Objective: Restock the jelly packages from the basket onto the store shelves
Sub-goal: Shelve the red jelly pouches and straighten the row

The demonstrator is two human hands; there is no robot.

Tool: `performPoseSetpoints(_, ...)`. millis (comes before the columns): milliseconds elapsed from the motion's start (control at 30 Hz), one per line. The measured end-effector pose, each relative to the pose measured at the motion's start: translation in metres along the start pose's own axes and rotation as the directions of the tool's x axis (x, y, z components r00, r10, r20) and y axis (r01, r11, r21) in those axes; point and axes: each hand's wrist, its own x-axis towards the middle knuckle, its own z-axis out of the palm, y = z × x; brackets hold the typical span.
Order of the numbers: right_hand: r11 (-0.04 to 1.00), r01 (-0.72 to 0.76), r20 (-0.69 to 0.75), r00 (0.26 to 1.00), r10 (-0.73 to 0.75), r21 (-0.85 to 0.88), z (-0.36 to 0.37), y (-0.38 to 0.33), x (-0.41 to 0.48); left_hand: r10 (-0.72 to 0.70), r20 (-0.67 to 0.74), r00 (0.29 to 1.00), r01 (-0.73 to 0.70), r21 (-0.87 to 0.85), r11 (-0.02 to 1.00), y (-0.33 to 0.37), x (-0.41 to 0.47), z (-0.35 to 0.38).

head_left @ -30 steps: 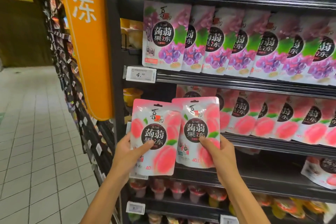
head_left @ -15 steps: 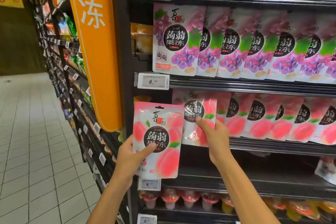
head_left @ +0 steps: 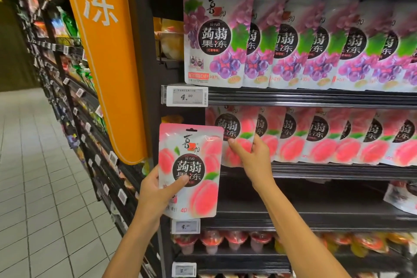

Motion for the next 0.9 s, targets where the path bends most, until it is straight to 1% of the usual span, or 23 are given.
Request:
performPoseSetpoints(133,0.994,0.035,0.013,0.999,-0.034,-0.102,-0.012,0.000,-0.007,-0.003,-0.005,1.000,0.003,-0.009,1.000,-0.001,-0.002,0.001)
performPoseSetpoints(267,0.952,0.074,-0.058,0.994,-0.095,-0.296,-0.025,0.003,-0.015,-0.011,-0.014,1.000,0.011,-0.018,1.000,-0.004,-0.002,0.002)
performPoseSetpoints(367,0.889,0.014,-0.087,0.994,-0.061,-0.458,-0.027,0.003,-0.019,-0.013,-0.029,0.999,0.013,-0.021,1.000,-0.004,-0.002,0.005)
performPoseSetpoints(433,0.857,-0.023,-0.125,0.991,-0.049,-0.515,-0.027,0.004,-0.019,-0.015,-0.036,0.999,0.014,-0.024,1.000,-0.003,-0.002,0.007)
performPoseSetpoints(633,0.843,-0.075,-0.195,0.980,-0.036,-0.532,-0.017,0.006,-0.010,-0.026,-0.048,0.998,0.026,-0.012,1.000,-0.002,0.002,0.009)
performPoseSetpoints(900,0.860,-0.088,-0.209,0.978,-0.022,-0.502,-0.009,0.007,-0.008,-0.023,-0.020,1.000,0.022,-0.029,0.999,0.002,0.008,0.019)
